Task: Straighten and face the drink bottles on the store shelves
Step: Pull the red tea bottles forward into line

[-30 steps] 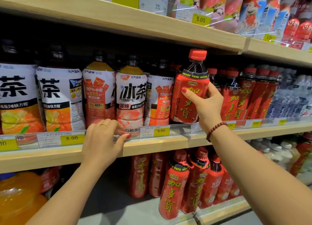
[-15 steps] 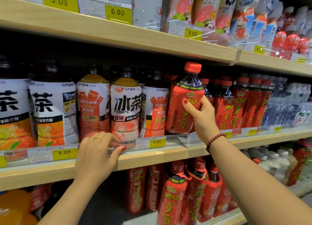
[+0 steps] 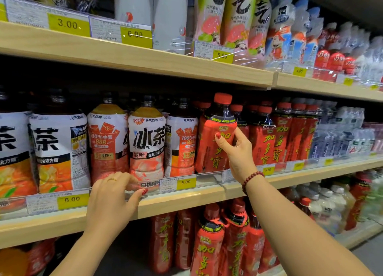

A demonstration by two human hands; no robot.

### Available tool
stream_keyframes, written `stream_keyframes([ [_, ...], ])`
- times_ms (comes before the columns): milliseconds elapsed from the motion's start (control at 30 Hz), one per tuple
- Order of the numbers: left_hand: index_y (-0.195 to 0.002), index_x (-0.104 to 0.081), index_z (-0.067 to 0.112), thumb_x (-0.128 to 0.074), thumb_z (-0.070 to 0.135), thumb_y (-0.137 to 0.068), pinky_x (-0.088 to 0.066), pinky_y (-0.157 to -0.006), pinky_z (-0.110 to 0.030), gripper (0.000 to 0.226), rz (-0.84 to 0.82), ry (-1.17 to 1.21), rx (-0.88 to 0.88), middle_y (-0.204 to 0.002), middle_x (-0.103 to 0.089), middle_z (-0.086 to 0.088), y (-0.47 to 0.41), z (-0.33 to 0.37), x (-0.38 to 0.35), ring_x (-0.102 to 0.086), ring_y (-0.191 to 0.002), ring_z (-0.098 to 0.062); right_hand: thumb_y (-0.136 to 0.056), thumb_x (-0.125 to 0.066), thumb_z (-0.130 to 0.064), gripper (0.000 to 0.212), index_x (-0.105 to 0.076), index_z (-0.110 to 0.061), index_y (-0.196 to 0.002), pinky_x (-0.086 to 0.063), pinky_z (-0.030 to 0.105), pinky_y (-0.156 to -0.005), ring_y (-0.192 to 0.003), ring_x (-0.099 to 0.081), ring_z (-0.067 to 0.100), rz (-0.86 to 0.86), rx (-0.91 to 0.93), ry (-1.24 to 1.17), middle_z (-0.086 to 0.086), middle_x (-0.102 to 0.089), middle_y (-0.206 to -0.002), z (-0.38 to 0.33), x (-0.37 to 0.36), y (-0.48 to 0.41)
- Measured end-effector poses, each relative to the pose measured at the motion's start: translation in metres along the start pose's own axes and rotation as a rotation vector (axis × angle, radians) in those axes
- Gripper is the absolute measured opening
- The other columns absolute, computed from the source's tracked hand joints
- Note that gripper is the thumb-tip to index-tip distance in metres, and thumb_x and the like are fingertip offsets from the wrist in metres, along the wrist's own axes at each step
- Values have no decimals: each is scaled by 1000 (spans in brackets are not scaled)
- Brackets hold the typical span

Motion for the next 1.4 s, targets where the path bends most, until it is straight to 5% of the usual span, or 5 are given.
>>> stream_keyframes([
  [300, -74, -61, 21, -87, 20, -65, -37, -64, -35, 28, -19, -16, 12, -68, -58, 9, 0, -2, -2, -56, -65, -19, -86, -69, -32, 33, -62, -22, -118, -47, 14, -92, -95, -53, -10, 17, -25, 182, 7, -48, -117, 23, 1, 4],
  [467, -73, -61, 21, -86, 18, -66, -38, -64, -37, 26, -16, -8, 6, -69, -59, 8, 1, -2, -2, -58, -67, -22, -86, -68, -37, 47, -58, -10, -123, -55, 24, -86, -106, -51, 17, 42, -121, 270, 5, -40, -113, 31, 2, -3],
  [633, -73, -61, 20, -86, 20, -66, -37, -63, -36, 26, -9, -18, -10, -69, -59, 7, 1, -1, -3, -58, -66, -23, -84, -67, -44, 79, -32, -12, -147, -34, 31, -107, -119, -35, 2, 116, -80, 399, -12, -33, -128, 31, 2, 2],
  [800, -74, -60, 21, -87, 18, -64, -35, -63, -35, 28, 3, -3, -30, -68, -57, 9, 1, 0, -1, -58, -64, -22, -84, -69, -43, 82, -29, -15, -150, -36, 23, -96, -107, -39, 6, 174, -21, 495, -4, -37, -118, 33, 1, 11],
  [1400, -75, -59, 23, -86, 18, -66, -34, -64, -34, 29, -9, -8, -31, -69, -56, 11, 1, 0, -2, -54, -64, -19, -97, -50, -8, 26, -58, -7, -122, -41, 31, -98, -112, -49, 22, 263, 224, 832, 8, -55, -117, 6, 33, -7],
])
Point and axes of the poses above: each hand's wrist, its own y-axis away from the middle knuckle, its own x-axis out of the back of the hand, z = x × y, the point moved 7 cm from there along -y, towards the middle knuckle
